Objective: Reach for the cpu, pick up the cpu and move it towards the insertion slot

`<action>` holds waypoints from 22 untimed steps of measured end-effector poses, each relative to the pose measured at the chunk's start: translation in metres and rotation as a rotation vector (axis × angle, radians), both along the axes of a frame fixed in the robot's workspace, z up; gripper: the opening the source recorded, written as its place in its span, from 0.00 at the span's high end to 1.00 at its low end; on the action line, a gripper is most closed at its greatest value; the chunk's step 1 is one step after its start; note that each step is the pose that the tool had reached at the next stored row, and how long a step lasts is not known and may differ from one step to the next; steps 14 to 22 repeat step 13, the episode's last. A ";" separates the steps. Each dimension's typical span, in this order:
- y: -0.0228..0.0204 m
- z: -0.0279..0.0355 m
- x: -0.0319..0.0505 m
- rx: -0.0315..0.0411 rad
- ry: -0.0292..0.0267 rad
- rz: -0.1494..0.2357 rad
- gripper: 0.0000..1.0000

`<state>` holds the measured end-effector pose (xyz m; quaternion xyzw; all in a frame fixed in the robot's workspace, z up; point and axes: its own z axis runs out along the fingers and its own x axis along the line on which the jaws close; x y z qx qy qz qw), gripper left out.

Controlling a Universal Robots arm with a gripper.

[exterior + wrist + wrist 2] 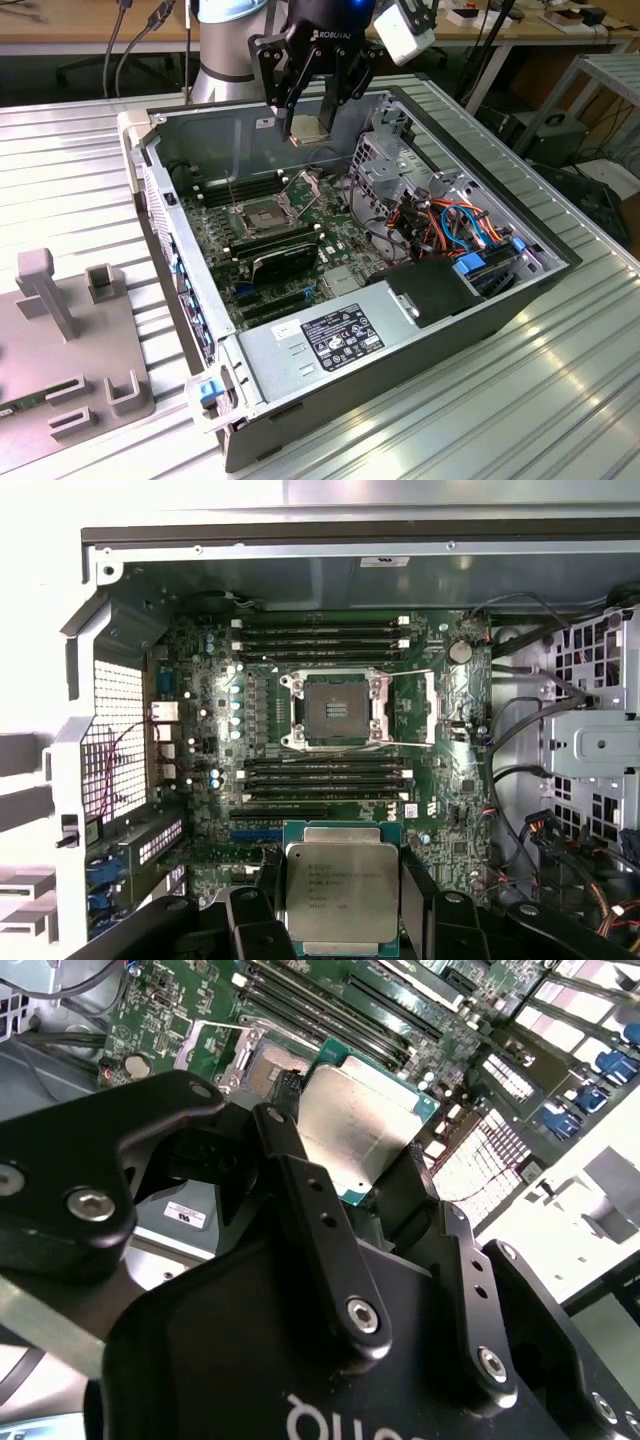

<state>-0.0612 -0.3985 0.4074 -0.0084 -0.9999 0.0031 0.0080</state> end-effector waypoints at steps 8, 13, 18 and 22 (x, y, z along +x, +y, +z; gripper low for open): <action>0.0000 -0.0002 0.0009 -0.0002 0.0001 0.000 0.45; 0.0000 -0.0003 0.0014 -0.0002 0.0001 0.000 0.45; 0.0000 -0.0003 0.0014 -0.0002 0.0001 0.000 0.45; 0.0000 -0.0003 0.0014 -0.0002 0.0001 0.000 0.45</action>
